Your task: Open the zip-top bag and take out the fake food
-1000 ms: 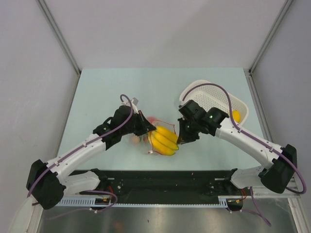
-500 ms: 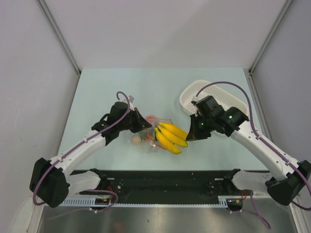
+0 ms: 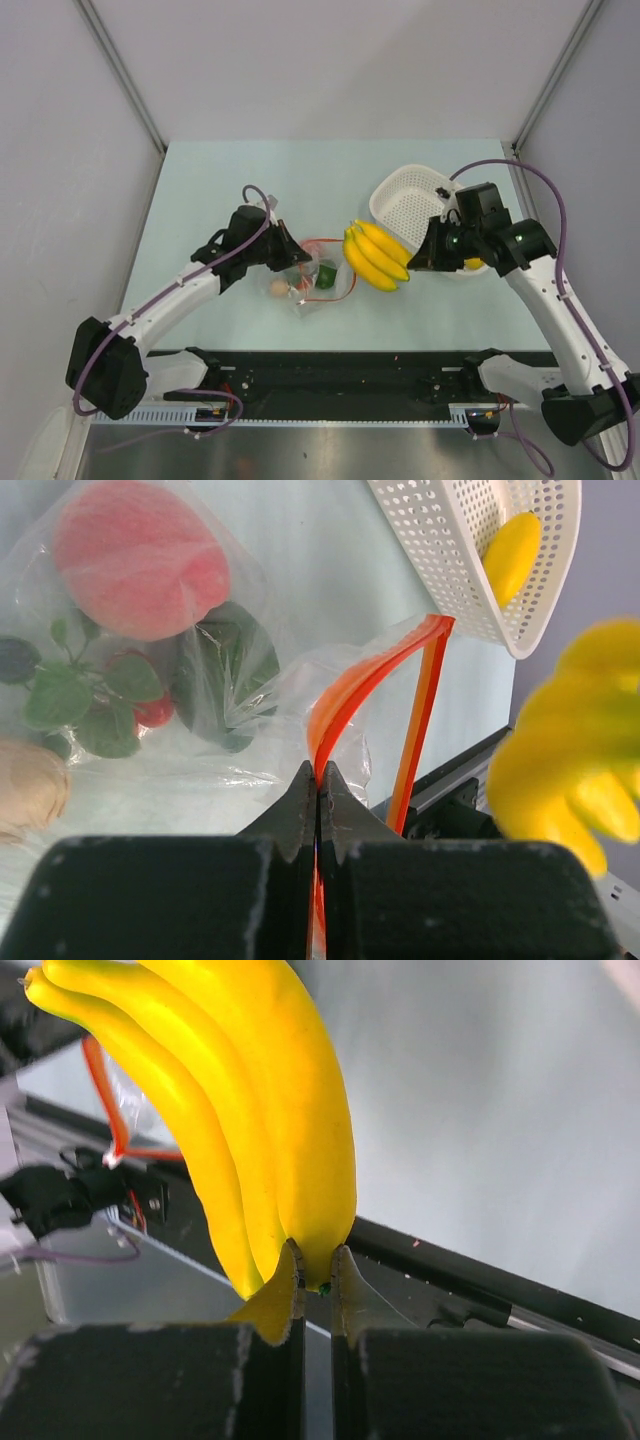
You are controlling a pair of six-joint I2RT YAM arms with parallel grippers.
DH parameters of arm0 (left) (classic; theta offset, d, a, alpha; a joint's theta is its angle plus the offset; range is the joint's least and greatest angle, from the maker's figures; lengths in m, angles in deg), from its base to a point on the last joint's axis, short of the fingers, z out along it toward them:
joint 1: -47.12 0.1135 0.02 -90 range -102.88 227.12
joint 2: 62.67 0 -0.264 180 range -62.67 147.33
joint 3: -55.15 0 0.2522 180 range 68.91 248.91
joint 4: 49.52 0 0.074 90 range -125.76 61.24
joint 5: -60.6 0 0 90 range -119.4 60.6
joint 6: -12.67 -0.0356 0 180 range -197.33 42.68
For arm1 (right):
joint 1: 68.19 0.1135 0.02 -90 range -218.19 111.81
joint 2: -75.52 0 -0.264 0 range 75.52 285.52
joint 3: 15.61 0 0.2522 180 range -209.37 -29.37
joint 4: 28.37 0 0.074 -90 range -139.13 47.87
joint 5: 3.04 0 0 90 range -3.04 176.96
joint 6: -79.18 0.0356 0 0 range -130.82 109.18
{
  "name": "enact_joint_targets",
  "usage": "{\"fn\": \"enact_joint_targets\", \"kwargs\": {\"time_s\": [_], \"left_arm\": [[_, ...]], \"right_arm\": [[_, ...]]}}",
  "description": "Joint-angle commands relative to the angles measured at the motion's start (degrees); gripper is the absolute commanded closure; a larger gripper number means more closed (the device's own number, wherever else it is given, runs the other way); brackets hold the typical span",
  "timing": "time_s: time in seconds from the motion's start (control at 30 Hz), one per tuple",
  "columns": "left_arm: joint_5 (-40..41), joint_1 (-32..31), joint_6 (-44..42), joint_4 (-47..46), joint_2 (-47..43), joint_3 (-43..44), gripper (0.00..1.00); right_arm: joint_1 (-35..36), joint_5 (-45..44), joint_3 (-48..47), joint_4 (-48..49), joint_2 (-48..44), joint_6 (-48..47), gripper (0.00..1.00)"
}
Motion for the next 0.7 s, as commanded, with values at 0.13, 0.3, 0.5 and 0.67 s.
{"fn": "enact_joint_targets", "kwargs": {"time_s": [0.13, 0.3, 0.5, 0.67], "left_arm": [[-3.1, 0.6, -1.5, 1.6, -1.2, 1.5, 1.00], [-4.7, 0.5, -0.7, 0.2, -4.8, -0.6, 1.00], [-6.4, 0.5, -1.5, 2.3, -5.9, 0.7, 1.00], [-6.9, 0.3, -0.2, 1.9, -10.3, -1.1, 1.00]], "right_arm": [[-16.9, 1.1, -3.5, 12.0, 11.8, 3.8, 1.00], [-22.0, 0.4, -4.9, 17.9, 19.1, 3.4, 1.00], [-26.3, -2.6, -5.4, 22.9, 29.1, 2.4, 1.00], [-26.7, -4.0, -5.9, 26.0, 35.7, 2.0, 1.00]]}}
